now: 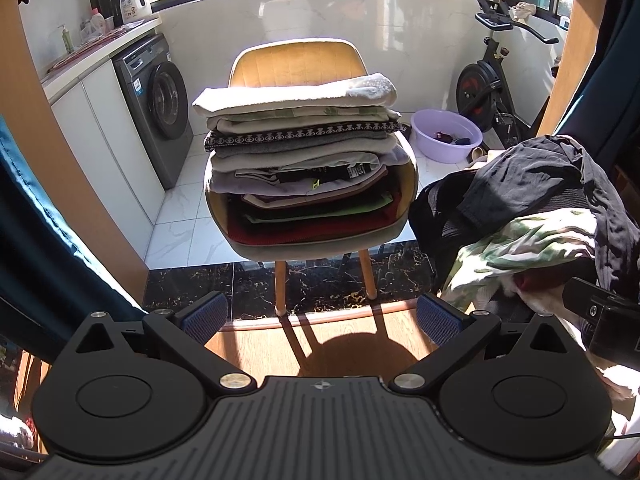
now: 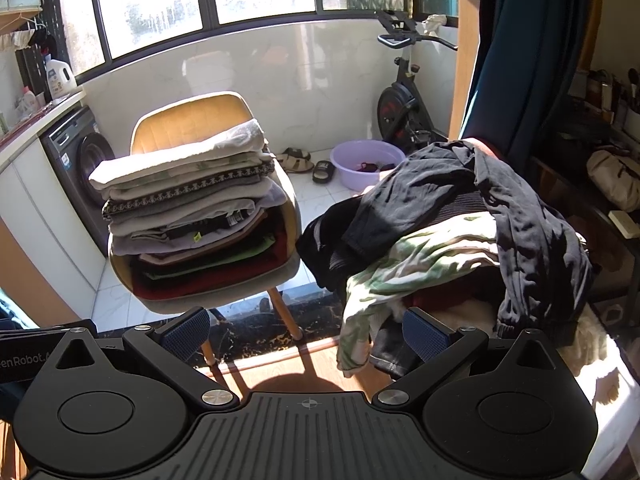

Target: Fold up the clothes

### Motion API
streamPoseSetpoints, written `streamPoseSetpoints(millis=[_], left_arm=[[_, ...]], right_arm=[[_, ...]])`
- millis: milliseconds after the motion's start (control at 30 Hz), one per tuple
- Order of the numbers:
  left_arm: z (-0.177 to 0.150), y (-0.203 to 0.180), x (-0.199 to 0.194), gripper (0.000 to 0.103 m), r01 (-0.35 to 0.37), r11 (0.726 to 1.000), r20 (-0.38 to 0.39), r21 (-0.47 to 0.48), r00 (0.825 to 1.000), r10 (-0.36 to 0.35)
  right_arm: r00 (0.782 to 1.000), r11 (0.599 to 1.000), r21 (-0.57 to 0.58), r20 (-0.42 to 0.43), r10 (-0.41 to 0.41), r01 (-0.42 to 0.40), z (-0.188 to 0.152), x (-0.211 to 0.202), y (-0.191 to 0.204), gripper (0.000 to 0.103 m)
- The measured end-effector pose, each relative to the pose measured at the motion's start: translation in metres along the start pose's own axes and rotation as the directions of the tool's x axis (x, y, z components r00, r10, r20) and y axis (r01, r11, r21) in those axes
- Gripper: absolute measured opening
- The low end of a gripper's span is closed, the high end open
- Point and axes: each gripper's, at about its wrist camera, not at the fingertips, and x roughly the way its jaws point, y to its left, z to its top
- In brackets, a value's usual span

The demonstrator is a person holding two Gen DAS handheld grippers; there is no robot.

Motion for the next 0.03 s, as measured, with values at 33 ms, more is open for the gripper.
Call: streamPoseSetpoints(millis=[33], left_arm=[[-0.0001, 0.0002, -0.0004, 0.103, 0.001, 1.0, 0.002, 0.0, 1.0, -0.001]], right_arm=[[1.0, 1.0, -0.001, 0.0, 0.0, 0.0, 0.0002, -0.0001, 0.0004, 0.102]])
